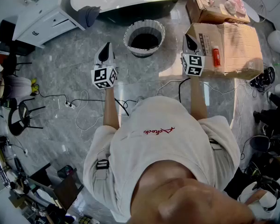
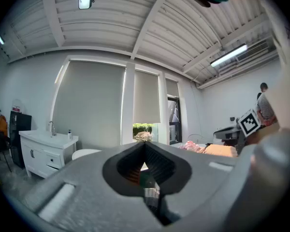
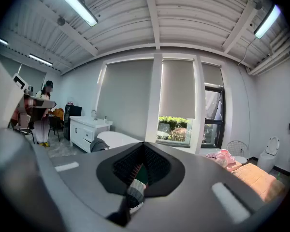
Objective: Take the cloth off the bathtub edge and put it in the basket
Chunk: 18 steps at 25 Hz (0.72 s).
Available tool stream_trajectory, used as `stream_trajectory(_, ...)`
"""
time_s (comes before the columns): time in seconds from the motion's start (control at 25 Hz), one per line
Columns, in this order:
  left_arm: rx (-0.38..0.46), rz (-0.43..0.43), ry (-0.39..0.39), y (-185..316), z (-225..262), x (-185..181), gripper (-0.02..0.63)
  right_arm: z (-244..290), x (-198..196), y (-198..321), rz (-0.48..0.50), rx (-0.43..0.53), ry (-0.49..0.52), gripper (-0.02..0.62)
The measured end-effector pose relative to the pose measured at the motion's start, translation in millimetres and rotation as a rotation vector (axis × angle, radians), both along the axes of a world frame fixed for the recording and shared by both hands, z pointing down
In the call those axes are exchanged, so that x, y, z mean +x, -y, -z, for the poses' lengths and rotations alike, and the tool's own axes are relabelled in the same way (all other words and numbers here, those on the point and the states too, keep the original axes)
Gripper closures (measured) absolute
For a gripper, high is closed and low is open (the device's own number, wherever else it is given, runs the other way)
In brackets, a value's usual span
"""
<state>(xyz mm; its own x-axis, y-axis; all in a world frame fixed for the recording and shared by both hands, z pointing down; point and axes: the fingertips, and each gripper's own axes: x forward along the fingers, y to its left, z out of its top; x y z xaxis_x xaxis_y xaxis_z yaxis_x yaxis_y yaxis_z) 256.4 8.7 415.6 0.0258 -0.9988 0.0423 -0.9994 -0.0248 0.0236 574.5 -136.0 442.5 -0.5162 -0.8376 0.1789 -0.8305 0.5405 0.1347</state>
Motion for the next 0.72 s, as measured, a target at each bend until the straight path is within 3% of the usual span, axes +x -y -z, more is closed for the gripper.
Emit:
stream_trajectory(0.36, -0.005, -0.006, 0.005, -0.6, -0.3, 10.6, 0.606, 3.9, 12.8, -1.0, -0.008, 0.004, 0.035, 0.589)
stream_trajectory(0.72, -0.007, -0.02, 0.001, -3.8, -2.9, 6.0, 0.606, 3.3, 8.7, -11.2, -0.022, 0.005, 0.008, 0.589)
